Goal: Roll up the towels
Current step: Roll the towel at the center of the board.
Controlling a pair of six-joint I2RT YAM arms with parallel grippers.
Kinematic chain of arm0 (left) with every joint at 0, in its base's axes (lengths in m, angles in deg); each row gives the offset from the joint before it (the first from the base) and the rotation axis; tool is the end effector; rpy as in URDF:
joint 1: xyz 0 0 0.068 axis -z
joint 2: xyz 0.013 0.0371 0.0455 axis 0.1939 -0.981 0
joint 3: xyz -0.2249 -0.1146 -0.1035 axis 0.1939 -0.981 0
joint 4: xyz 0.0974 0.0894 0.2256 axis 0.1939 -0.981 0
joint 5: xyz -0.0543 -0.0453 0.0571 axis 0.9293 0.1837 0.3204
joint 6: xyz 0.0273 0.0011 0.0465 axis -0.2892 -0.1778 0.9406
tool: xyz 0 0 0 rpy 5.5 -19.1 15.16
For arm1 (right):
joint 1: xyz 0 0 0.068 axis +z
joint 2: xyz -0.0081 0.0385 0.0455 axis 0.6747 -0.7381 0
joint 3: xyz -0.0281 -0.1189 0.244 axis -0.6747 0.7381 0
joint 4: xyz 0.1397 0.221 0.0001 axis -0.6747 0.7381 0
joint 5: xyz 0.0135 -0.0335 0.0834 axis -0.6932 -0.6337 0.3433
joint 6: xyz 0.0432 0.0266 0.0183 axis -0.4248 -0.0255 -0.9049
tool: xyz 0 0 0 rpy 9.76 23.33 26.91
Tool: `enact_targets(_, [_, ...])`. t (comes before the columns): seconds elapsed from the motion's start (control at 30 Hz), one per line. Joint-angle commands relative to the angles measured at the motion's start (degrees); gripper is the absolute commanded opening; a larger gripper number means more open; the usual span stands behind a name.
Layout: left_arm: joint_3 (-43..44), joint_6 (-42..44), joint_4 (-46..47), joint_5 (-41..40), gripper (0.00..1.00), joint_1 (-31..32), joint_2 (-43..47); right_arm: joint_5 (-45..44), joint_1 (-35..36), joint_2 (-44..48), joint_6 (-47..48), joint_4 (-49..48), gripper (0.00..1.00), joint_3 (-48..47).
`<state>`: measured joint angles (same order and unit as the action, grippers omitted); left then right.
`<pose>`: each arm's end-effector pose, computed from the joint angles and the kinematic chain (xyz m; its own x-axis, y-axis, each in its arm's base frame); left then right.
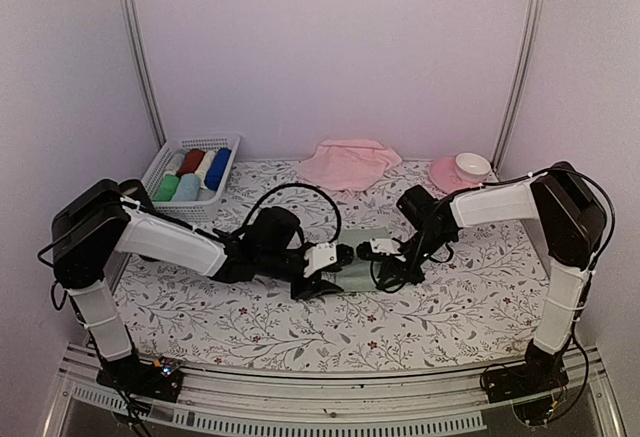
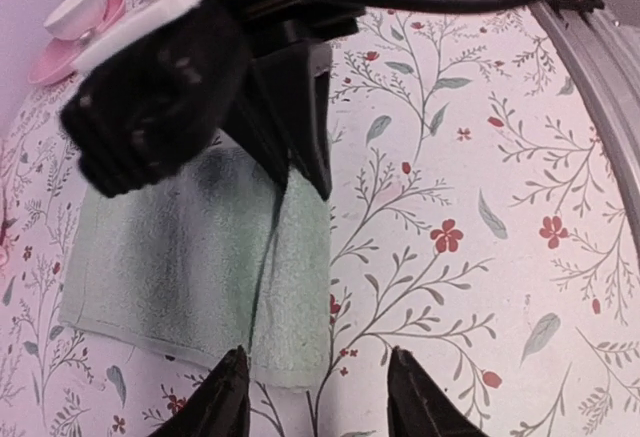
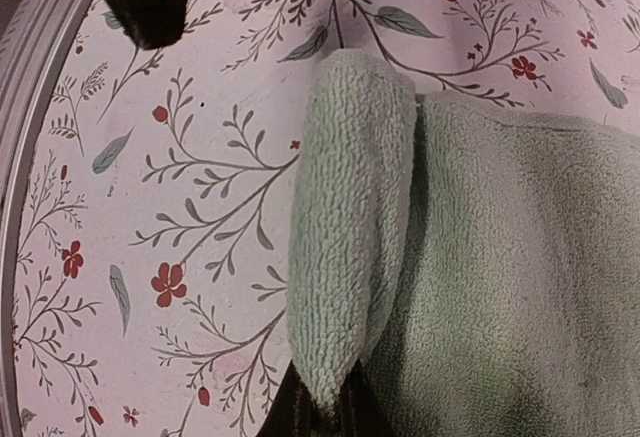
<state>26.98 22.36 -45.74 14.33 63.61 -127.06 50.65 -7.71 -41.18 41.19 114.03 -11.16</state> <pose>0.2163 -0.3024 0.1543 0.0726 0.5797 -0.8116 0.9831 0.0954 0.1561 0.2770 0.2170 0.1384 0.0507 -0.7895 -0.6117 -0.9883 -0.1278 0.0830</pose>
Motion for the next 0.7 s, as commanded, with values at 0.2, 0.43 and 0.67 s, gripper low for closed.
enact_targets(0.2, [-0.9, 7.8, 7.7, -10.7, 0.43, 5.4, -2.5, 6.3, -2.6, -6.9, -1.9, 11.8, 0.04, -7.1])
enact_targets(0.43, [0.6, 8.3, 7.7, -11.9, 0.38, 6.0, -5.0, 5.8, -3.4, -9.4, -2.8, 12.8, 0.04, -8.2])
enact_targets(0.67, [1.2, 8.6, 8.5, -12.5, 0.37, 6.3, -6.7, 5.5, -3.6, -10.2, -3.3, 12.9, 0.05, -8.6])
